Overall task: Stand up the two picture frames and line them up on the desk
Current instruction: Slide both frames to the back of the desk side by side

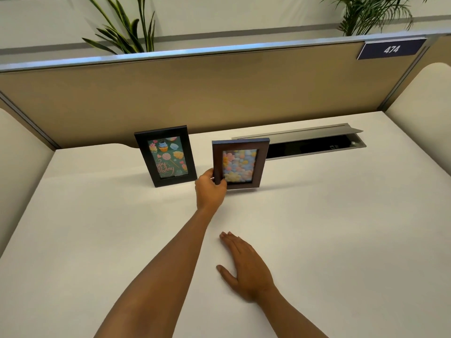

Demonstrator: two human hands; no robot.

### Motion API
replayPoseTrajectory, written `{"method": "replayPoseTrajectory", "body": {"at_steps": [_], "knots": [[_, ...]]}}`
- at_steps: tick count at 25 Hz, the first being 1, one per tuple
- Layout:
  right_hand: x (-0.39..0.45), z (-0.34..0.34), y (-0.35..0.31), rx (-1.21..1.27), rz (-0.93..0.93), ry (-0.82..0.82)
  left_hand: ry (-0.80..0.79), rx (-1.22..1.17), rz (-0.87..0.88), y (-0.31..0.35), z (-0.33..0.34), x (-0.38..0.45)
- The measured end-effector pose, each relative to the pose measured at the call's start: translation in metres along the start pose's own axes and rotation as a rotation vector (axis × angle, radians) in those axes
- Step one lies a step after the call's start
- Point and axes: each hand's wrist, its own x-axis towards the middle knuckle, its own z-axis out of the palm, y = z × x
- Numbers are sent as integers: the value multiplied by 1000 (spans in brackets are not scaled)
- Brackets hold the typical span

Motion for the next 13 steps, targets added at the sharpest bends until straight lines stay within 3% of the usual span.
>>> {"method": "replayPoseTrajectory", "body": {"at_steps": [13], "knots": [[2, 0, 1, -21, -15, -9, 37, 57, -115, 1, 11, 60]]}}
